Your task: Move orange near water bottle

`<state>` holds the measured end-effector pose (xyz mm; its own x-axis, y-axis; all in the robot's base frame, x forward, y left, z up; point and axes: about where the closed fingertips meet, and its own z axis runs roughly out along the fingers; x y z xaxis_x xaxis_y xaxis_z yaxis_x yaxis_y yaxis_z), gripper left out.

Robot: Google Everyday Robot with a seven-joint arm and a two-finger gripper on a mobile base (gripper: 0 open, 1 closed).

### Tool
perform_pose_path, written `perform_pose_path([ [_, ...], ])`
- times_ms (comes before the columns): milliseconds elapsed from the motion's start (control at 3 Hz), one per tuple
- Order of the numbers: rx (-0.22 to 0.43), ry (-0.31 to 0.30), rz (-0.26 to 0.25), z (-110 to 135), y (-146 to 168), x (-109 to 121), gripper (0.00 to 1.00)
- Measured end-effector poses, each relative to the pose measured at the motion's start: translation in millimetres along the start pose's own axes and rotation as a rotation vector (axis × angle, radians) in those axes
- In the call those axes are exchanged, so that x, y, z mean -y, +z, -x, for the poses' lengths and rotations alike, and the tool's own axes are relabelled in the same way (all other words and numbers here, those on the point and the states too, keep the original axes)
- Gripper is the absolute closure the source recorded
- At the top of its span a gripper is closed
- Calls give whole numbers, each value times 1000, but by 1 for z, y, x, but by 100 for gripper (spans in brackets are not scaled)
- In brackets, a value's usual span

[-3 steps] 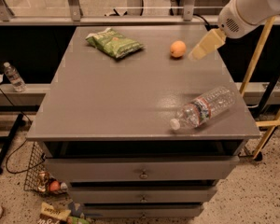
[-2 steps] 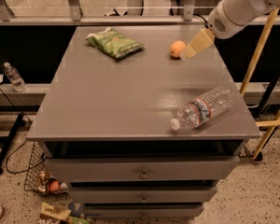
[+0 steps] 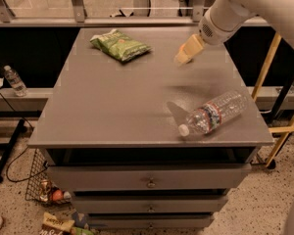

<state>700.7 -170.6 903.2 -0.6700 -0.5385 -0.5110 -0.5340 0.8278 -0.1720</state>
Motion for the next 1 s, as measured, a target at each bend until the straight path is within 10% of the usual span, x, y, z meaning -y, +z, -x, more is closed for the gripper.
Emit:
perform_pose_path([
  [1000,-1,73,-41,25,45,14,0],
])
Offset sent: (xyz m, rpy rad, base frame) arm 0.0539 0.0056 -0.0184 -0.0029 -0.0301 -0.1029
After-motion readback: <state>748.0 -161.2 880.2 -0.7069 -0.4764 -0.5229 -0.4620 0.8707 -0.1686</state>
